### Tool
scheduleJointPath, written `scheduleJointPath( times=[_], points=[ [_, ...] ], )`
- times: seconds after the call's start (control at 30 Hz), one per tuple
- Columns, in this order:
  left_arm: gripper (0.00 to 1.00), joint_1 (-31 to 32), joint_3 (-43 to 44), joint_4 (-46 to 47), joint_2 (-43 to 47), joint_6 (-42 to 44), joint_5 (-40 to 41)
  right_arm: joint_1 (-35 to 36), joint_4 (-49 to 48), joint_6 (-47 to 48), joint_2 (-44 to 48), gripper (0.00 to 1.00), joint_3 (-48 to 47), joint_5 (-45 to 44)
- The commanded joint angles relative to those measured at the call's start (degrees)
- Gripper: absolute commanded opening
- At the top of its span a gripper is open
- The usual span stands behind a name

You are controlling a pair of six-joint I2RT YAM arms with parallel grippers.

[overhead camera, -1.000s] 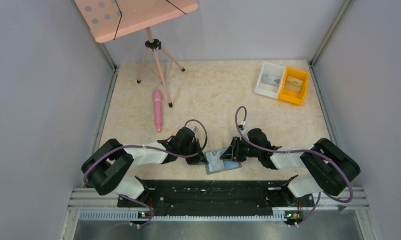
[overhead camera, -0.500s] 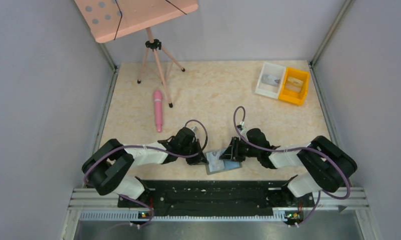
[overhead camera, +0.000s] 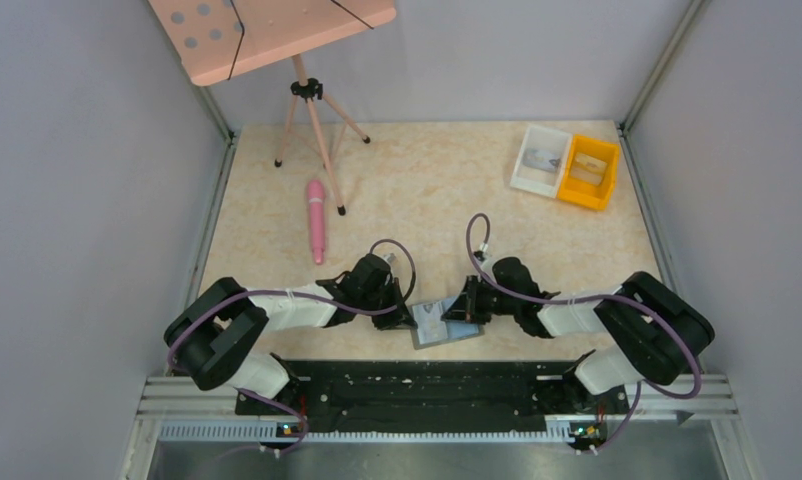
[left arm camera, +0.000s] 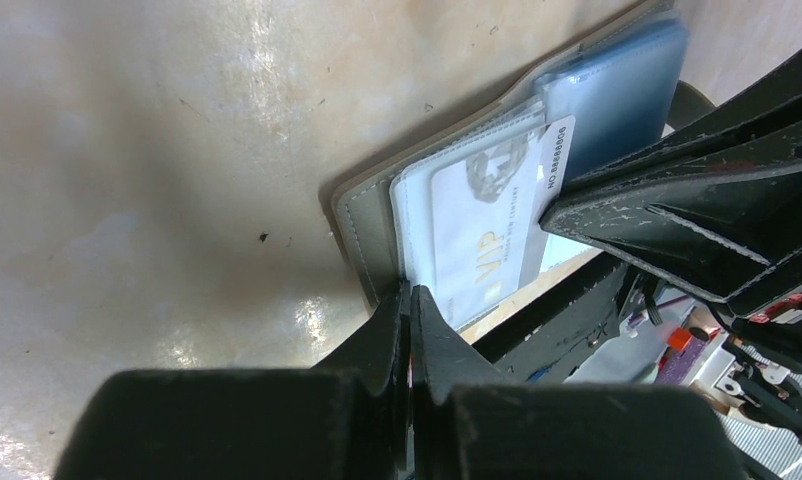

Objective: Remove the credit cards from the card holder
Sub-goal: Remove the credit card from the card holder.

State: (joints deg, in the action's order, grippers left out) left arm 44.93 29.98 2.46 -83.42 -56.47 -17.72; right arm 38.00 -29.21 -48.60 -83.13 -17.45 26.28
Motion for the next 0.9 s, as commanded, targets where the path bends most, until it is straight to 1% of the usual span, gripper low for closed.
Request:
scheduleJointPath(
  times=[0.0,0.3,0.6,0.67,0.73,0.8,0.87],
  points=[
    [0.0,0.16,-0.11,-5.82,-1.69,1.62,4.22,-1.37,0.77,1.76,2.47,0.0,-0.75,-0.8],
    [0.0,0.16,1.14,-7.8,-0.66,2.02,4.97,-4.32,10.79,2.56,12.53,0.0,0.42,-4.39],
    [0.0,0.17,4.19,-11.3,1.01,3.07,5.08,-4.99,20.36,2.1,21.3,0.0,-0.39,-7.14],
    [0.03,0.16,5.32,-12.51,2.0,3.22,5.02,-5.13,22.04,1.66,23.57,0.0,-0.78,-7.46],
    [0.08,0.18,7.14,-14.18,3.31,3.14,5.39,-5.14,22.73,0.94,25.89,0.0,-0.84,-7.48],
    [0.16,0.17,8.25,-14.58,4.88,3.0,5.0,-5.21,23.0,0.04,27.73,0.0,-0.83,-7.39],
    [0.26,0.21,9.24,-14.14,6.38,2.79,3.82,-5.17,23.06,-1.23,29.35,0.0,-0.74,-7.39]
  ],
)
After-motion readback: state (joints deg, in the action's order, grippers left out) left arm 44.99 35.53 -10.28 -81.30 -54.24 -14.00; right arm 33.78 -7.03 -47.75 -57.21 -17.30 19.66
